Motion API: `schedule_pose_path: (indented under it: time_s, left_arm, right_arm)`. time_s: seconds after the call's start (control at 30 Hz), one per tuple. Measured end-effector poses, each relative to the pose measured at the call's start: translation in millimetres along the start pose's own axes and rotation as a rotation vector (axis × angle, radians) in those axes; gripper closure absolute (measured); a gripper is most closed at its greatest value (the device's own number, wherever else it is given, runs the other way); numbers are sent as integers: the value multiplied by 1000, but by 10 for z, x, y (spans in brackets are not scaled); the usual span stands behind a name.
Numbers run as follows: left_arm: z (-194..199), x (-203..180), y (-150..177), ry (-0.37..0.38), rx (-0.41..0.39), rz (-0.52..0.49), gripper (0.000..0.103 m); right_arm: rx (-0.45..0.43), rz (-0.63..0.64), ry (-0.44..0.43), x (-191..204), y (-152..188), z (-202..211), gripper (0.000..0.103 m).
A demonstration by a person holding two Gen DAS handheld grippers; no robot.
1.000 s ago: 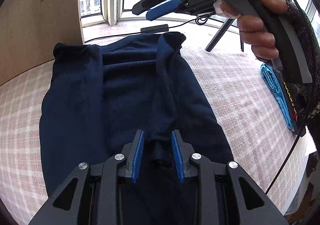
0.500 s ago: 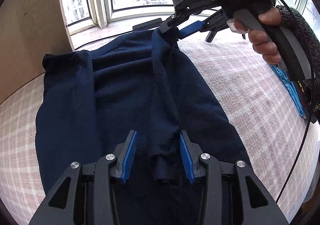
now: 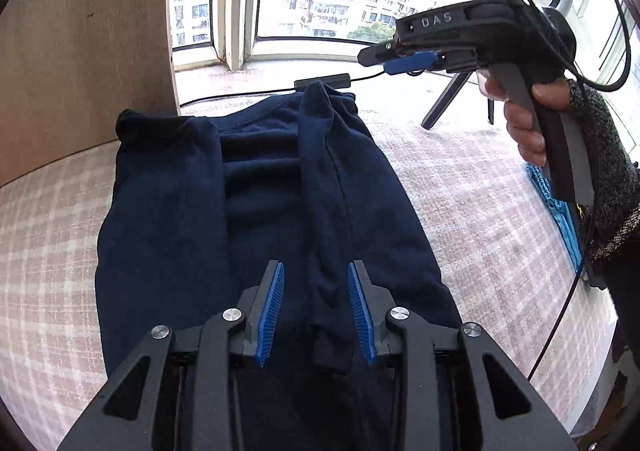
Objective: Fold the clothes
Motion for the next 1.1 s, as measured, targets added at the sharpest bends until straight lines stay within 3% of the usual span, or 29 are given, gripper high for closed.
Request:
schedule_pose_path:
  time_s: [0.17, 0.37, 0.4, 0.43, 0.53, 0.63, 0.67, 0.77, 0.8, 0.9, 0.93, 1.1]
  left_arm:
    - [-105, -105, -123, 39, -7, -7, 69]
    - [-174, -384, 114, 81, 30, -45, 69]
    - [-156, -351, 163, 81, 31, -19, 69]
    - [-117, -303, 212, 84, 30, 7, 69]
    - [20, -94, 349, 58, 22, 75, 69]
    - [124, 63, 441, 44, 17, 123, 69]
    - [186, 86, 459, 39, 5, 128, 69]
    - [387, 148, 524, 28, -28, 148, 69]
    - [462, 169, 556, 27, -38, 158, 69]
    - [650, 214, 731, 30, -40, 179, 69]
    - [707, 232, 799, 27, -35, 187, 69]
    - [983, 193, 1198, 35, 4, 192, 69]
  right_arm:
    - [61, -51, 20, -341, 51, -255, 65]
    - [127, -48, -40, -288, 88, -650, 67]
    - [125, -39, -46, -264, 85, -694, 77]
    - [116, -27, -35, -248, 76, -719, 97]
    - [40, 20, 107, -248, 20, -663, 97]
    - [50, 102, 181, -156, 97, -614, 80]
    - [41, 124, 193, -119, 129, -556, 74]
    - [-20, 145, 147, 19, 248, -245, 73]
    - [-18, 154, 110, 81, 337, -157, 73]
    - [97, 197, -72, 360, 819, -73, 73]
    - [134, 230, -97, 486, 989, -90, 73]
    - [262, 436, -98, 1061, 1827, -339, 73]
Point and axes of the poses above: each gripper's, at about its wrist camera, not at the fingertips, and z roughly against the way its jaws point, x to its left, y to its underside, the point moved 5 cm from there along -z, roughly the way its jaws point, and after that the axes turned 11 degrees about -z, right-handed, at the moved point
